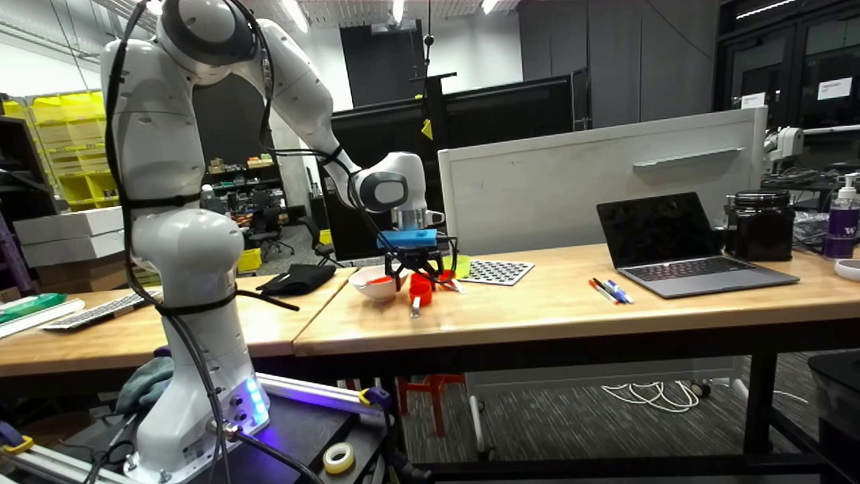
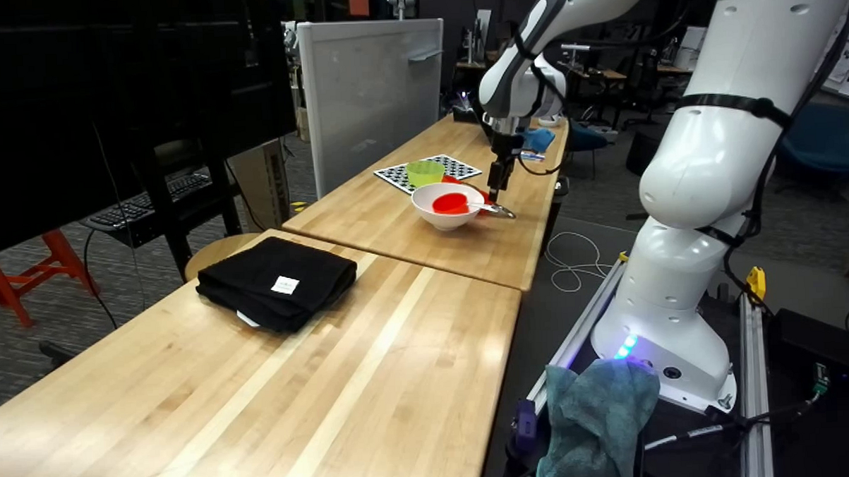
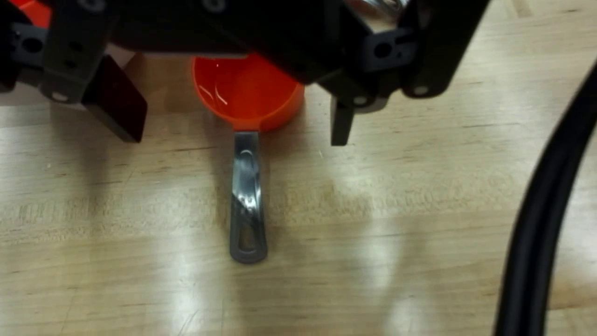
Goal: Move the measuring cup closest to the bottom edge to the table on the left
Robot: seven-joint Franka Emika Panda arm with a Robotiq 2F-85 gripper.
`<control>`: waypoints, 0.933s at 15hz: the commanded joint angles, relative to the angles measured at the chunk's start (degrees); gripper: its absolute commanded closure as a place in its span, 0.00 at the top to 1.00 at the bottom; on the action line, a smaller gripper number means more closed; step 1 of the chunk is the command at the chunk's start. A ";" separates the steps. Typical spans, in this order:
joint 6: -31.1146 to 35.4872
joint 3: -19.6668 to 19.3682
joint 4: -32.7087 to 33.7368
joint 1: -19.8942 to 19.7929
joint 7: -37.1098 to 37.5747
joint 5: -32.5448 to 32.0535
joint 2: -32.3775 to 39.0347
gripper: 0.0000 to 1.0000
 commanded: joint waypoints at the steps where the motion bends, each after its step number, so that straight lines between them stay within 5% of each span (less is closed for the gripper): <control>1: 1.34 1.29 -0.60 -1.90 -1.57 1.48 0.42 1.00; 14: 1.85 4.19 2.45 -4.38 -2.68 1.71 7.17 1.00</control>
